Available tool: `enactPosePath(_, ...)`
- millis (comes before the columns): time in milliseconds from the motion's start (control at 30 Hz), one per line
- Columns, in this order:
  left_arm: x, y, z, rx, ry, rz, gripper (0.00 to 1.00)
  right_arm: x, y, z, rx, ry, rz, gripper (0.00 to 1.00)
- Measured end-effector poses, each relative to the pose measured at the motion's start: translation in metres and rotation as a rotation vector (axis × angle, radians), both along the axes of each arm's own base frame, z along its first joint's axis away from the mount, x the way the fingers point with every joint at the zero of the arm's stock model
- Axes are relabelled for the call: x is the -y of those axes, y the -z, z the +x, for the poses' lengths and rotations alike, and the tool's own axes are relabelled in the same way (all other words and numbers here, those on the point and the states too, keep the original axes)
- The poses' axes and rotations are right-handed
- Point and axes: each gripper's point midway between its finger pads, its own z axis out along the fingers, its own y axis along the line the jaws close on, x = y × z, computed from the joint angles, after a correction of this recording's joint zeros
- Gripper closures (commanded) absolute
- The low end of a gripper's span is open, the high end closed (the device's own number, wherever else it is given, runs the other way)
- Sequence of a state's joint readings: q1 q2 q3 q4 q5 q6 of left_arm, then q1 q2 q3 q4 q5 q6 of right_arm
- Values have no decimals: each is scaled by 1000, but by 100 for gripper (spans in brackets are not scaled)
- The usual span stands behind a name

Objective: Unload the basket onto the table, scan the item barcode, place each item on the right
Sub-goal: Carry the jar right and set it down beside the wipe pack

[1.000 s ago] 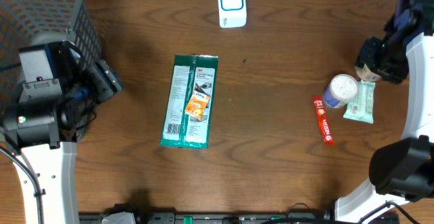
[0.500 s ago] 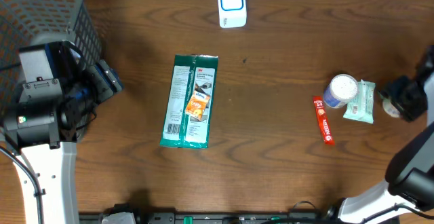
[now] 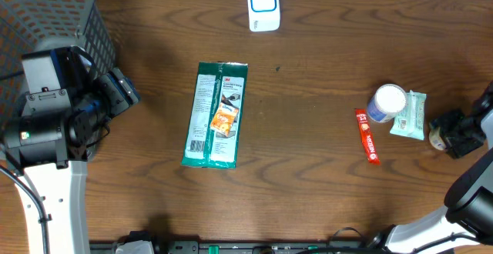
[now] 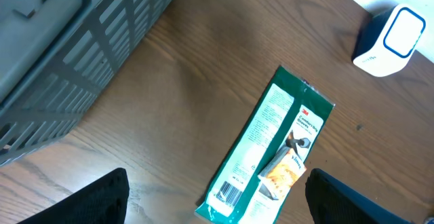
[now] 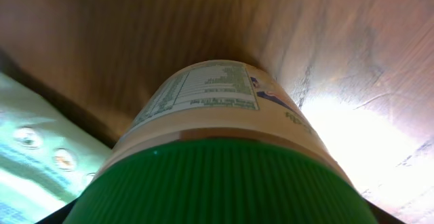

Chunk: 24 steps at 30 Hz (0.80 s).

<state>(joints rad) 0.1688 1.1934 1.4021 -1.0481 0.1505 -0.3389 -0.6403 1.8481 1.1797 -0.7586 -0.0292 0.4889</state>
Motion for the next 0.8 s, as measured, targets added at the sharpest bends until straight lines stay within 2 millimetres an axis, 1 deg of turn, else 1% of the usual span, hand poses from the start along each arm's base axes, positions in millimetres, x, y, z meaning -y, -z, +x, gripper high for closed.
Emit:
enactPosePath(67, 0, 0, 0, 0, 0, 0, 19, -3, 4, -3, -8, 1, 8, 38)
enactPosePath(167, 0, 0, 0, 0, 0, 0, 19, -2, 4, -3, -5, 6, 6, 25)
enactPosePath(200, 0, 0, 0, 0, 0, 0, 19, -3, 4, -3, -6, 7, 8, 19)
enactPosePath(267, 0, 0, 0, 0, 0, 0, 19, -4, 4, -4, -11, 8, 12, 1)
enactPosePath(500, 0, 0, 0, 0, 0, 0, 19, -12, 5, -15, -54, -1, 47, 1)
enactPosePath(600, 0, 0, 0, 0, 0, 0, 19, -15, 0, -18, -77, -3, 63, 1)
enactPosePath(667, 0, 0, 0, 0, 0, 0, 19, -15, -9, -19, -92, -3, 74, 1)
enactPosePath(733, 0, 0, 0, 0, 0, 0, 19, -12, -25, -15, -95, -4, 76, 1)
enactPosePath(800, 0, 0, 0, 0, 0, 0, 19, -8, -45, -9, -89, -4, 72, 1)
